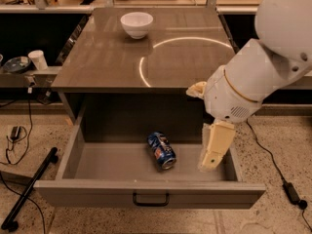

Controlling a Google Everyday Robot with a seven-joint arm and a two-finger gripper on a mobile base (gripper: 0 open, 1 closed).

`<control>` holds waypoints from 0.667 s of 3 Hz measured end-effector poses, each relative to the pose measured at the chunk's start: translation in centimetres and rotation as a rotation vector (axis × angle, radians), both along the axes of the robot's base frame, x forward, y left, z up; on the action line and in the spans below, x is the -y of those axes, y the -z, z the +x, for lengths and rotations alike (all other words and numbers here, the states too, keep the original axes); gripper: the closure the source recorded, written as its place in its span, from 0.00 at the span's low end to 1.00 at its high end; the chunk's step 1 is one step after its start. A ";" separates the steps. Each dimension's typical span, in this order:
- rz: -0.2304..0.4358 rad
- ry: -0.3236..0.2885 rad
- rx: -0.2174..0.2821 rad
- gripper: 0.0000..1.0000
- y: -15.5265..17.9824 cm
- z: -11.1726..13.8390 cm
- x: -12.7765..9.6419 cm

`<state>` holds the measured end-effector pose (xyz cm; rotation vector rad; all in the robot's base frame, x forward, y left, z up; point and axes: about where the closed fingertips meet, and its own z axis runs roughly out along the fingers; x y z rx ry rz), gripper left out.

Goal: Pick pepsi can from top drawer and place on counter

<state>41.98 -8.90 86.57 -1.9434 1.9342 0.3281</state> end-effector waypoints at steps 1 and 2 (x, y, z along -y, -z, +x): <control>0.012 -0.004 0.027 0.00 -0.4 1.4 0.1; 0.017 -0.003 0.046 0.00 -0.7 4.4 0.5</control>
Offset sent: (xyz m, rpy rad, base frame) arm 0.0617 -0.0101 0.0122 0.0196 -0.0705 -0.0008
